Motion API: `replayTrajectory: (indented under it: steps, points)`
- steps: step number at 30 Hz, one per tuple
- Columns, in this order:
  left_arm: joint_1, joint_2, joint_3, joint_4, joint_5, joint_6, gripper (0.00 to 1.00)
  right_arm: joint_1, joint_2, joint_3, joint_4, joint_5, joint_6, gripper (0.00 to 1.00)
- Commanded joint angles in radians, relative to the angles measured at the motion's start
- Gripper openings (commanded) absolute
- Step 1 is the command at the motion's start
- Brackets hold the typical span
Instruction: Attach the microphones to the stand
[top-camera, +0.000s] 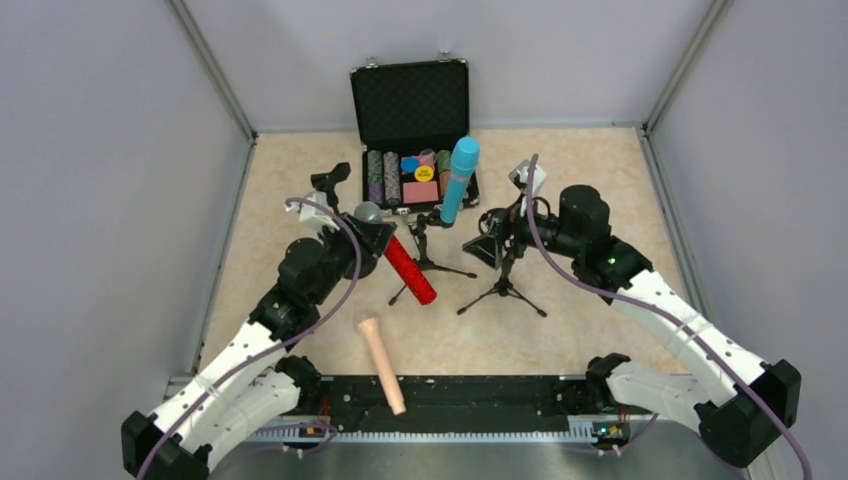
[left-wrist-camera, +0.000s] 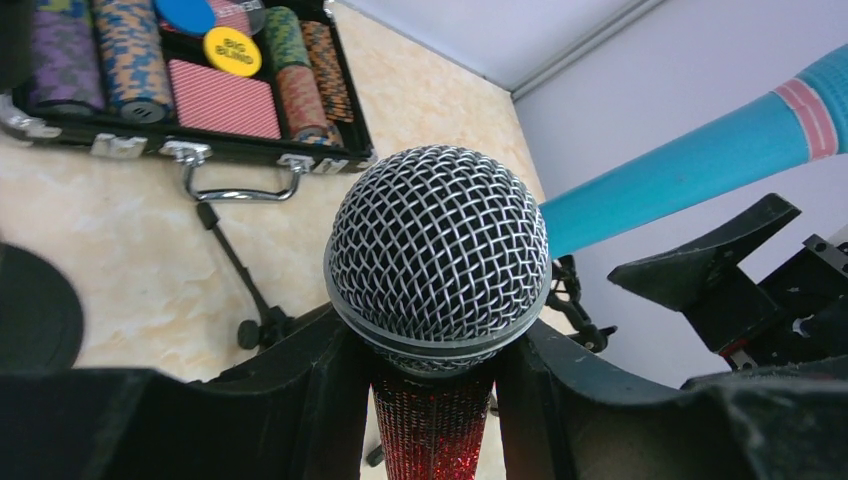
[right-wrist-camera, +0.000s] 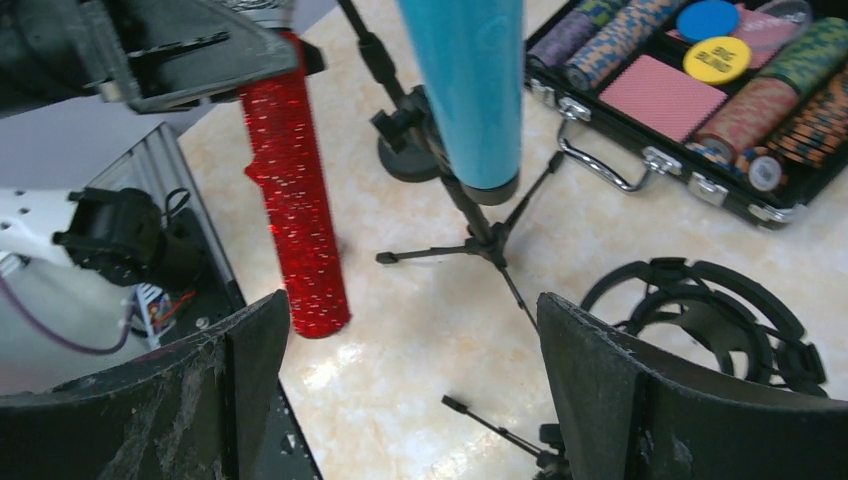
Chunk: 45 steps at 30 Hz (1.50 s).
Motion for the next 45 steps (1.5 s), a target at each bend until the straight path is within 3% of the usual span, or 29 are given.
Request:
replayTrajectory:
  steps: [1,10,16,35,38,42,45]
  points:
    - [-0.002,0.077,0.087,0.222,0.141,0.029,0.00,-0.006,0.009,0.017,0.082,-0.160,0.001,0.91]
    - [-0.004,0.237,0.180,0.518,0.566,0.006,0.00,-0.006,0.038,0.002,0.226,-0.271,0.127,0.91]
    - [-0.006,0.312,0.251,0.533,0.655,-0.045,0.00,-0.006,0.077,-0.035,0.418,-0.362,0.287,0.91]
    - [-0.138,0.392,0.343,0.483,0.624,0.004,0.00,-0.005,0.122,-0.075,0.689,-0.487,0.509,0.82]
    - [-0.149,0.401,0.346,0.464,0.604,0.016,0.00,-0.005,0.125,-0.079,0.715,-0.511,0.522,0.77]
    - [-0.152,0.402,0.350,0.434,0.589,0.035,0.00,-0.004,0.136,-0.069,0.710,-0.541,0.531,0.47]
    - [-0.154,0.396,0.346,0.428,0.577,0.051,0.00,-0.004,0.139,-0.078,0.721,-0.543,0.541,0.44]
